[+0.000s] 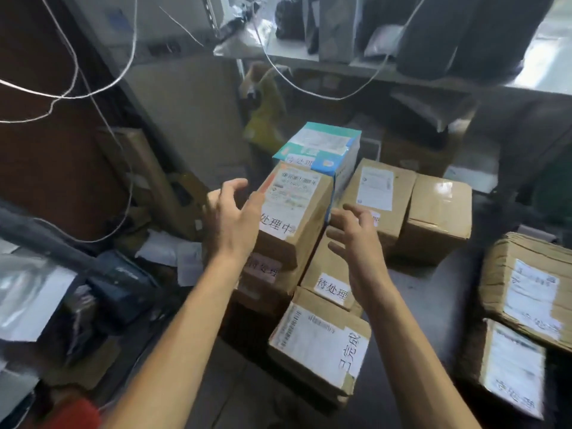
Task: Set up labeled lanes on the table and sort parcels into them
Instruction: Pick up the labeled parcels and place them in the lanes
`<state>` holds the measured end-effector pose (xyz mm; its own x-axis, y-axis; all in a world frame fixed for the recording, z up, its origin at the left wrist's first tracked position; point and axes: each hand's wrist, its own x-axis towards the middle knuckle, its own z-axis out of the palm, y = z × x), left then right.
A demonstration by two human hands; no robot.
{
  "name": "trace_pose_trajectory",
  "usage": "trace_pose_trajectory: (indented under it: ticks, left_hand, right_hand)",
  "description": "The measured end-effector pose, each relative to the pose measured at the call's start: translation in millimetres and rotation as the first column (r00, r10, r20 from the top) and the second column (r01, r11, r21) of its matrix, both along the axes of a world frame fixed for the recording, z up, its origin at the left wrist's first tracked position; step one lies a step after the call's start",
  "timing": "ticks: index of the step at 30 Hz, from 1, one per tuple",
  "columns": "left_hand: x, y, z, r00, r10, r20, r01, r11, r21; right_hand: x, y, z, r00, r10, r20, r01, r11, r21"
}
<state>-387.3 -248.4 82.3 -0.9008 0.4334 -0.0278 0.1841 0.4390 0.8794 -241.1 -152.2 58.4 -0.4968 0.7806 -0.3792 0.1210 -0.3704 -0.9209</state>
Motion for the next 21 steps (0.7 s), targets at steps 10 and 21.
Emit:
trace_pose_trajectory:
  ticks: [10,21]
  left_hand:
    - [-70.1,14.9,-30.2,0.651,-0.431,0.625,0.393,0.896,0.208]
    - [-50.8,6.4,-26.0,0.499,-0.564,0.658,0.452,0.817,0.358]
  right_hand:
    - [-68.8,-11.5,-29.6,0.989,-0.149,-0.007,0.149,0.989,-0.020]
    - [-59.9,-22.6,-25.8,0.939,-0.294,-0.179,0.286,0.956,-0.070]
